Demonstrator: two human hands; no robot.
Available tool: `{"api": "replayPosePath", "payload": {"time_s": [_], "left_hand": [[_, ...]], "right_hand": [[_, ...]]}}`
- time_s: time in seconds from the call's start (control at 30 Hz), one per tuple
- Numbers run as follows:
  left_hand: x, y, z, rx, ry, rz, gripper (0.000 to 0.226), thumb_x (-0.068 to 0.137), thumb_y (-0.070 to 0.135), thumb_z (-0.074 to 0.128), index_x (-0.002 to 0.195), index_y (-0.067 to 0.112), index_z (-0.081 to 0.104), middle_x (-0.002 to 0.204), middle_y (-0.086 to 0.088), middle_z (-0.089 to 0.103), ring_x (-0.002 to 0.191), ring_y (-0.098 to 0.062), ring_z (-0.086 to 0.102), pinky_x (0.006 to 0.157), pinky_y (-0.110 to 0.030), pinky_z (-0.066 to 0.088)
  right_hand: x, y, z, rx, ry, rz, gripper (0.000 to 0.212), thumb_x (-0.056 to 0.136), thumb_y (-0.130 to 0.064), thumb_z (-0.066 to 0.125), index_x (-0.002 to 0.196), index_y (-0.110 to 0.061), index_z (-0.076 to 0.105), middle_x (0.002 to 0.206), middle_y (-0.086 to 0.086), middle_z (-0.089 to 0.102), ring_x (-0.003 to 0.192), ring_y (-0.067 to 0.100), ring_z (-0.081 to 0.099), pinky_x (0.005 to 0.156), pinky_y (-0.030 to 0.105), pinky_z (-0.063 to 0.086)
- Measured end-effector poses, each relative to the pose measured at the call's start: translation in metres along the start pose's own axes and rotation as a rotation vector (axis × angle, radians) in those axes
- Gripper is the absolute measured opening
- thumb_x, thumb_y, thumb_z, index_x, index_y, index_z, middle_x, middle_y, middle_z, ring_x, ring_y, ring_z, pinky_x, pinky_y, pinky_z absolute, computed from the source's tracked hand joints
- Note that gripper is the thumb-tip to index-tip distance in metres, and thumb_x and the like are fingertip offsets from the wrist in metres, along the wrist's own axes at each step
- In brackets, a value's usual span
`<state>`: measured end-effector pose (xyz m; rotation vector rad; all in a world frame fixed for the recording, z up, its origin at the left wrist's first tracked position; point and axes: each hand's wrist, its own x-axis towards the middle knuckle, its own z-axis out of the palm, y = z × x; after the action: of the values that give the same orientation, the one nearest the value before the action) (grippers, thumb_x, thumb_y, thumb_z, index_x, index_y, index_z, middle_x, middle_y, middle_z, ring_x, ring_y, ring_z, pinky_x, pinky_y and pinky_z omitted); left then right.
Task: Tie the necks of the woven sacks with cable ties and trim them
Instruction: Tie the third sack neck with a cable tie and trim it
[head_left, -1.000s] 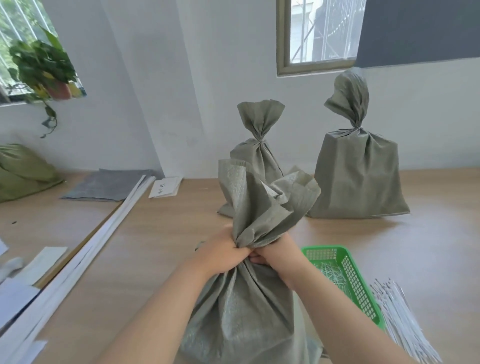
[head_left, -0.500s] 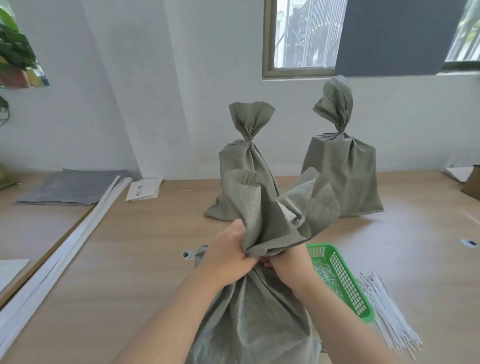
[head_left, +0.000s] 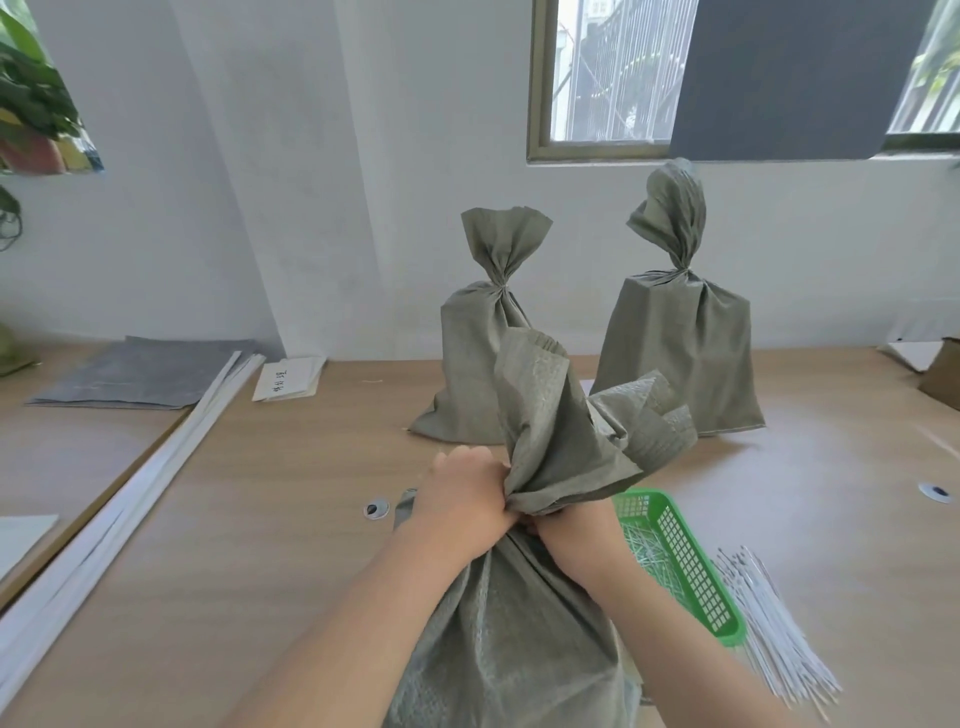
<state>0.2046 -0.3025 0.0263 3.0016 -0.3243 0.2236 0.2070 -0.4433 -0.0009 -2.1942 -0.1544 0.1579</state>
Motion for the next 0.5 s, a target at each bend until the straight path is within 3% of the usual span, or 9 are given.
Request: {"api": "replayPosePath", "payload": {"time_s": [0.1, 0.17, 0.23, 0.3, 0.4, 0.5], "left_hand": [[0.001, 0.003, -0.001, -0.045, -0.032, -0.067, 0.03, 0.093, 0.044, 0.051, 0.094, 0.018, 0.065, 0.103, -0.007, 0.06, 0.102, -0.031, 0.06, 0.075, -0.037, 0.049], [0.002, 0.007, -0.004, -0.031, -0.063, -0.1, 0.027, 0.093, 0.041, 0.052, 0.097, 0.019, 0.065, 0.104, -0.008, 0.06, 0.1, -0.034, 0.063, 0.071, -0.035, 0.045], [0.006, 0.006, -0.004, -0.075, -0.123, -0.134, 0.025, 0.089, 0.039, 0.055, 0.096, 0.018, 0.066, 0.103, -0.009, 0.063, 0.098, -0.035, 0.064, 0.07, -0.034, 0.045], [0.01, 0.006, -0.005, -0.144, -0.189, -0.16, 0.026, 0.08, 0.039, 0.056, 0.091, 0.018, 0.065, 0.096, -0.008, 0.066, 0.093, -0.033, 0.065, 0.073, -0.036, 0.053], [0.016, 0.002, -0.004, -0.313, -0.293, -0.181, 0.024, 0.078, 0.035, 0.059, 0.09, 0.016, 0.067, 0.091, -0.007, 0.068, 0.089, -0.027, 0.066, 0.082, -0.042, 0.058], [0.015, -0.004, 0.001, -0.529, -0.325, -0.204, 0.029, 0.085, 0.039, 0.07, 0.105, 0.019, 0.071, 0.106, 0.0, 0.071, 0.099, -0.016, 0.064, 0.09, -0.034, 0.055]], "right_hand": [[0.001, 0.002, 0.0, -0.061, 0.008, -0.021, 0.034, 0.101, -0.012, 0.052, 0.075, -0.031, 0.038, 0.082, -0.012, 0.041, 0.086, 0.004, 0.04, 0.077, 0.014, 0.034], [0.0, 0.001, 0.005, -0.136, 0.036, -0.021, 0.023, 0.1, -0.011, 0.05, 0.082, -0.022, 0.041, 0.089, 0.001, 0.05, 0.096, 0.014, 0.042, 0.086, 0.028, 0.037], [-0.001, 0.003, 0.008, -0.107, 0.23, -0.09, 0.016, 0.09, -0.015, 0.057, 0.079, -0.017, 0.047, 0.086, 0.011, 0.057, 0.088, 0.026, 0.056, 0.079, 0.04, 0.047], [-0.005, 0.005, 0.008, -0.09, 0.261, -0.098, 0.013, 0.082, -0.02, 0.058, 0.073, -0.01, 0.059, 0.08, 0.018, 0.066, 0.083, 0.035, 0.063, 0.071, 0.045, 0.051], [-0.008, 0.006, 0.003, -0.11, 0.231, -0.073, 0.025, 0.077, -0.027, 0.061, 0.069, -0.004, 0.062, 0.069, 0.014, 0.067, 0.072, 0.033, 0.064, 0.062, 0.041, 0.051], [-0.01, 0.007, -0.006, -0.039, 0.213, -0.097, 0.022, 0.076, -0.019, 0.067, 0.059, -0.017, 0.054, 0.055, -0.003, 0.054, 0.055, 0.015, 0.049, 0.053, 0.026, 0.039]]}}
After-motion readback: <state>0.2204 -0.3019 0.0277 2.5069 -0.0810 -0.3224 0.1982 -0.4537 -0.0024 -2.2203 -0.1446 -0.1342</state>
